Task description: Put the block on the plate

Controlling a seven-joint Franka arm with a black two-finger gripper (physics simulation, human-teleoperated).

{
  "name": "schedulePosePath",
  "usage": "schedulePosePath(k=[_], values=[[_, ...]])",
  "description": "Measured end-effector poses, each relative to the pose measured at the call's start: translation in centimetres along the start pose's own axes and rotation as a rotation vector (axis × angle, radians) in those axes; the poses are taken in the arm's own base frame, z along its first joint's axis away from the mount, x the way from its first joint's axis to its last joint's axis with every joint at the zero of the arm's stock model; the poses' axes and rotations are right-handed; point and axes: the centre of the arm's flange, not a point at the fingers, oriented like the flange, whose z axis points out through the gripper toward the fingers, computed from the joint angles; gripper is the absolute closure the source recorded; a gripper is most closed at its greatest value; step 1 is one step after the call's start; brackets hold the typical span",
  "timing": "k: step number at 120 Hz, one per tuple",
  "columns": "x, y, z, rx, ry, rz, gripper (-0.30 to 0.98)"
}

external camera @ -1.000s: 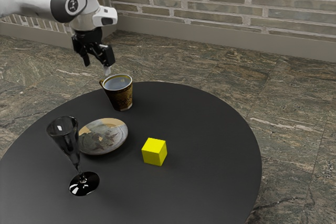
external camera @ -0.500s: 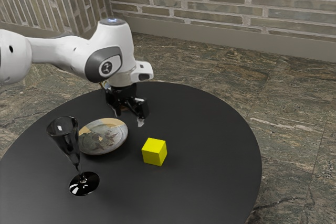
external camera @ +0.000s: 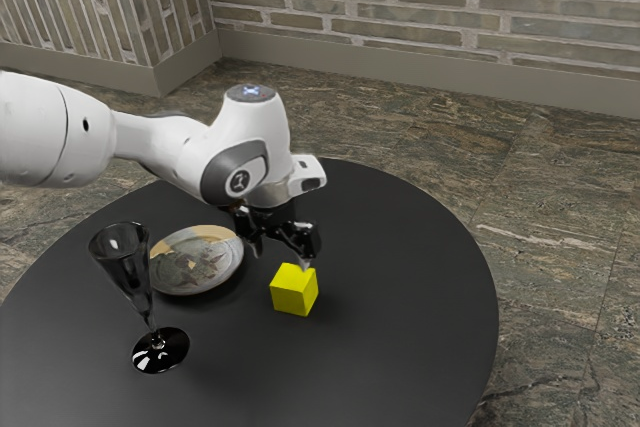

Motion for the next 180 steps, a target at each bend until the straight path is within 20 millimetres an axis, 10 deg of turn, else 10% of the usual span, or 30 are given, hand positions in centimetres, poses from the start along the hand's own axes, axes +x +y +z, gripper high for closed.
schedulePosePath(k=[104, 148, 180], values=[[1.1, 0.6, 7.8, -0.024, -0.013, -0.096, 0.08], [1.3, 0.5, 7.4, -0.024, 0.003, -0.094, 0.26], [2.3, 0.3, 3.1, -0.036, 0.055, -0.09, 0.27]])
